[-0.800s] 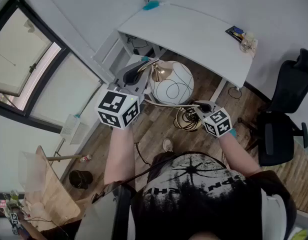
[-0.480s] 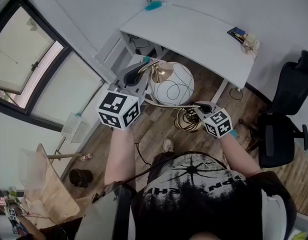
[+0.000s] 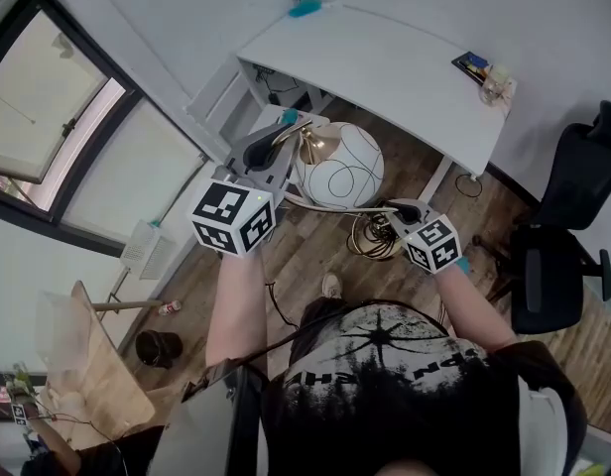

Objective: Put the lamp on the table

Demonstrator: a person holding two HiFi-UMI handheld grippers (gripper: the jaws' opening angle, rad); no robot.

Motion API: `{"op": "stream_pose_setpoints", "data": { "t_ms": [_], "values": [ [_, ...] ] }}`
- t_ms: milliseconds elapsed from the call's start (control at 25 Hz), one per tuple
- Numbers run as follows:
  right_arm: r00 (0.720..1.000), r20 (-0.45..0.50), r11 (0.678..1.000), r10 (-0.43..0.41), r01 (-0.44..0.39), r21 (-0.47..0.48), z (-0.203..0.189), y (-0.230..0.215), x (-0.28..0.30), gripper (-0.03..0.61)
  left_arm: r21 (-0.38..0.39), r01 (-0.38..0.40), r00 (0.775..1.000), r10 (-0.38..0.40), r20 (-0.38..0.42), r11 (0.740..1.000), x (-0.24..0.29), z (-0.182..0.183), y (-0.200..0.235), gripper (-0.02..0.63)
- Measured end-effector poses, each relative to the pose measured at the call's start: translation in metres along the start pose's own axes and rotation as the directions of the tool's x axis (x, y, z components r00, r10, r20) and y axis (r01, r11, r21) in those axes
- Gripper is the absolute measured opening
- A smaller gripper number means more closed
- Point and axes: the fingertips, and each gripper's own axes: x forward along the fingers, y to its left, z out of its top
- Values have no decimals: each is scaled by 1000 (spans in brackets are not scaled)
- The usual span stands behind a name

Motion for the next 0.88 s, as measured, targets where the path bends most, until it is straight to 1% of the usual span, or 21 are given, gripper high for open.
{"op": "stream_pose_setpoints", "data": {
  "t_ms": [240,440,640,880],
  "values": [
    [1000,-13,1000,-5,5,-3,1,-10,4,21,-7,-6,1000,6,1,1000,10,-4,8,17],
    [1000,-23,1000,-6,6,6,3,-22,18,21,-1,-7,1000,7,5,1000,26,-9,23,17],
    [999,-35,1000,-6,7,12,9,-37,42,21,9,-12,1000,12,9,1000,47,-17,49,17],
    [999,-44,999,-21,23,25,26,-58,85,21,23,5,1000,-5,12,1000,74,-24,96,17]
  ]
}}
